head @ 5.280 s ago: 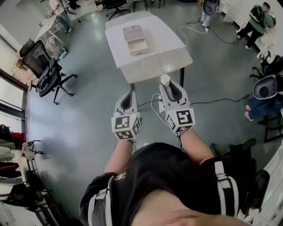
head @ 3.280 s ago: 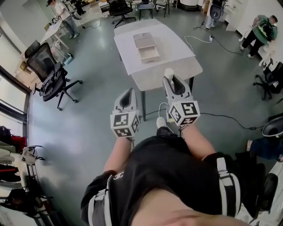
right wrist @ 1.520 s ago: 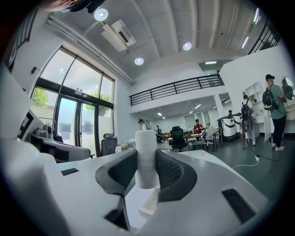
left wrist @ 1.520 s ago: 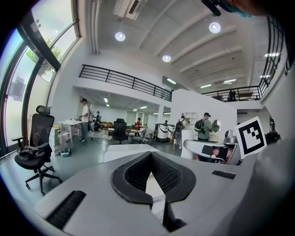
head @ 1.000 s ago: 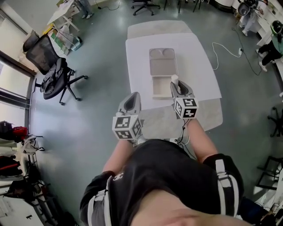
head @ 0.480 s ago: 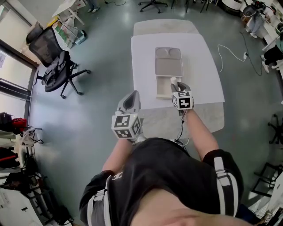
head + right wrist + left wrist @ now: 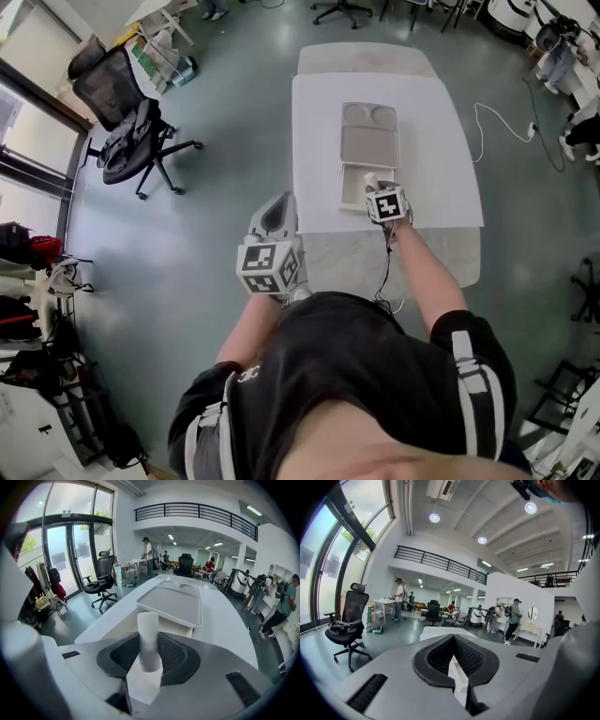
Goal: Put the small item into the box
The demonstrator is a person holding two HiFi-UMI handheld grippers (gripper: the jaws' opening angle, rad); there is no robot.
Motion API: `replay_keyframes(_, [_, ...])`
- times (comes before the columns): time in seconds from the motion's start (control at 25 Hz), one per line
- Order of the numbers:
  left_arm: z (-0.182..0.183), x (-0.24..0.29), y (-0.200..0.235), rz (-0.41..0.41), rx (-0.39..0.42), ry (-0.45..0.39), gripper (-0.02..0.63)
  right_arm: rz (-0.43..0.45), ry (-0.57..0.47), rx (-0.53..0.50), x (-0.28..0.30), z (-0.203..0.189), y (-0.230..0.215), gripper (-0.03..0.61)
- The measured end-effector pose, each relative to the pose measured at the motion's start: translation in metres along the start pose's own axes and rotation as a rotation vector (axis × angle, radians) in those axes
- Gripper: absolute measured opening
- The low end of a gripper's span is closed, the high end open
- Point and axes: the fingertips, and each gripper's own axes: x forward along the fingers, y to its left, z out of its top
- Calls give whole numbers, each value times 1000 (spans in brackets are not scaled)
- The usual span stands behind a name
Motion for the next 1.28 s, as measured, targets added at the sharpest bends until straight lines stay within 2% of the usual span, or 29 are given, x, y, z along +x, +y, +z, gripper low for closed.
replay_keyframes(0.24, [4, -3, 9, 24, 2, -6, 5, -64, 198, -10, 17, -34, -16, 120])
replay_keyframes(0.36, [3, -6, 13, 32, 3, -8, 5, -108, 202, -19, 22, -34, -24, 125])
replay_keyframes(0.56, [5, -11, 24, 47, 3, -13, 5, -95, 202, 6, 23, -30, -21, 170])
replay_keyframes(0.76, [7, -11, 28, 34, 0, -19, 5, -31, 52, 37, 18, 3, -5, 172])
replay_keyframes(0.84, [8, -10, 27, 24, 1, -20, 5, -23, -13, 45, 8, 16, -3, 130])
replay_keyframes(1.0, [7, -6, 24, 2, 4, -23, 5, -45, -171, 34, -23, 50, -2, 33])
replay_keyframes(1.28, [9, 0, 15, -49, 6, -30, 5, -99, -446, 44, -97, 106, 2, 12])
